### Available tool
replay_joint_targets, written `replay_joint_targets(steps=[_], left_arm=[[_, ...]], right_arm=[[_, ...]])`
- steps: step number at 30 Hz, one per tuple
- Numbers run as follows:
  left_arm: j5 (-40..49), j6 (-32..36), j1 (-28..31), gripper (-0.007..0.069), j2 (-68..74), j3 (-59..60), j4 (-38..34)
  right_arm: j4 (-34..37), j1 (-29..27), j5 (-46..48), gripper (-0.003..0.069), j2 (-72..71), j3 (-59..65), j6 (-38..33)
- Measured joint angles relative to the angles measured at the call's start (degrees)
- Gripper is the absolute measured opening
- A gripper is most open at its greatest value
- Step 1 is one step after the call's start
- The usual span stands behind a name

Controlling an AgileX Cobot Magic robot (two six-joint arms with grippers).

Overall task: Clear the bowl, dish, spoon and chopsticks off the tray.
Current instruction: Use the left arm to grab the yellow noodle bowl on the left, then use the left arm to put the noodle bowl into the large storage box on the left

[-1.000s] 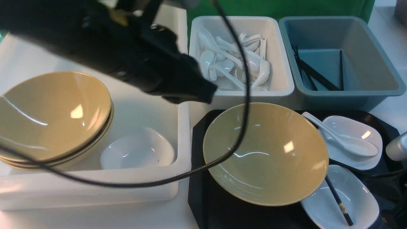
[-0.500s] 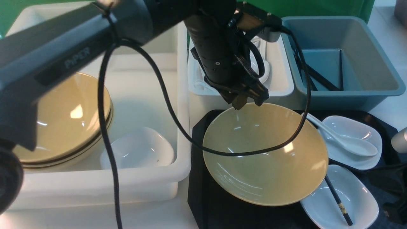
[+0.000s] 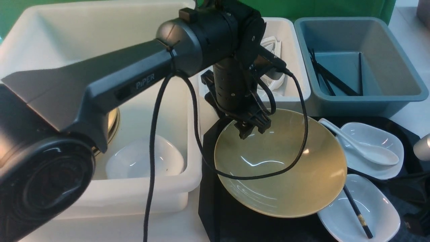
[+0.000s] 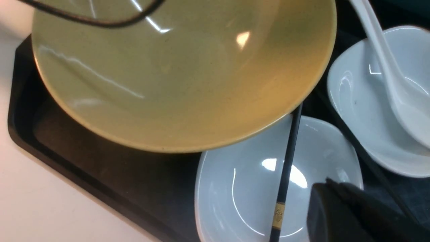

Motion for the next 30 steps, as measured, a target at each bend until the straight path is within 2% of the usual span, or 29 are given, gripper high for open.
replay_joint_targets(steps=[4, 12, 17, 23, 30], left_arm=[[1.16, 0.35, 0.00, 0.0387, 2.07, 0.00, -2.64], [0.84, 2.15, 0.29, 0.0190, 4.00, -0.84, -5.47], [1.97, 2.70, 0.25, 0.0132, 3.69, -3.61, -6.73], [3.16, 4.55, 0.20, 0.0018, 1.87, -7.54, -9.39], [3.02, 8.08, 2.40, 0.0002, -1.59, -9.12, -15.06]], right_arm=[[0.00, 0.00, -0.12, 0.0034, 0.00, 0.00, 0.00], [0.23, 0.00, -0.41, 0.0034, 0.00, 0.00, 0.00], [0.25, 0.00, -0.68, 0.0039, -0.06, 0.00, 0.00], [0.29, 0.00, -0.74, 0.0039, -0.06, 0.00, 0.00], [0.43, 0.00, -1.18, 0.0042, -0.06, 0.00, 0.05]])
